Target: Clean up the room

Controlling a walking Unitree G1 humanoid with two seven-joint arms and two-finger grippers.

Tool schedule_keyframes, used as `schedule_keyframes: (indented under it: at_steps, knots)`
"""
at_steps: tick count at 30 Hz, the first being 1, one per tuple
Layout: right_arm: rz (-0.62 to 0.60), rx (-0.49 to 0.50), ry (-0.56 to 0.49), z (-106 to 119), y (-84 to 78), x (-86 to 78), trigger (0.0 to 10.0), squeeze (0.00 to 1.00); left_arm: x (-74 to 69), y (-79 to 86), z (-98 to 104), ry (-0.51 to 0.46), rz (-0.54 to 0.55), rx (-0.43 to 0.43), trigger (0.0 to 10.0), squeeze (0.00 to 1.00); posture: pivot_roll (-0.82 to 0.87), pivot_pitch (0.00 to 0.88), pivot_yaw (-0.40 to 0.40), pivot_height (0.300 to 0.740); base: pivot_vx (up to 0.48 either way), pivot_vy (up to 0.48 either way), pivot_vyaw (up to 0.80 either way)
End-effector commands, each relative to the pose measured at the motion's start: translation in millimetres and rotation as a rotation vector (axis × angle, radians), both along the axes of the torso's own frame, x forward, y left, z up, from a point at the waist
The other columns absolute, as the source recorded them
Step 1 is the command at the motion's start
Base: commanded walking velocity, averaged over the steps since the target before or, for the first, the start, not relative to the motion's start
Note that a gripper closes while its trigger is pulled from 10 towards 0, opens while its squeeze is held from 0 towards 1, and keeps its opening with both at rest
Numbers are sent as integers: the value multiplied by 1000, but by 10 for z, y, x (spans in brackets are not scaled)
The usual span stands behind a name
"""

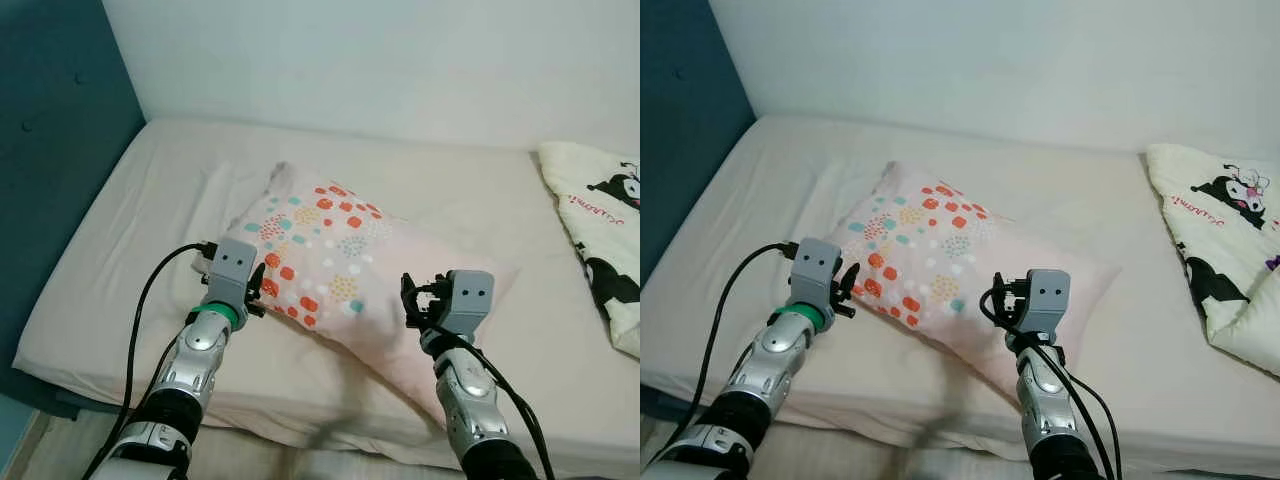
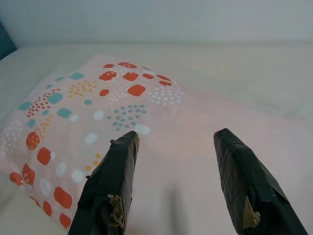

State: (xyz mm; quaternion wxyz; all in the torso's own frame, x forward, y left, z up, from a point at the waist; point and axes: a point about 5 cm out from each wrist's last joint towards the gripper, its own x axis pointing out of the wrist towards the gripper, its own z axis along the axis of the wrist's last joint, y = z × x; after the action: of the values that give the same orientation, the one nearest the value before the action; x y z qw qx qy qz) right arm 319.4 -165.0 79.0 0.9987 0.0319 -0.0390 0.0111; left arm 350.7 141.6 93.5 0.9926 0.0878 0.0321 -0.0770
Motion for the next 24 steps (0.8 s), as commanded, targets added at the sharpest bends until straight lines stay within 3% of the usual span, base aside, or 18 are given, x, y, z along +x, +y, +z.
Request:
schedule_keyframes:
  at_steps: [1, 24]
  knots:
    - [-8, -7, 42, -93, -14, -45, 10000, 0, -49, 12, -111, 47, 3, 1, 10000, 0, -7, 73, 37, 740, 0, 0, 0]
    - [-13, -6, 46, -91, -21, -39, 10000, 0, -60, 22, -134, 57, 9, 3, 10000, 0, -5, 71, 32, 671, 0, 0, 0]
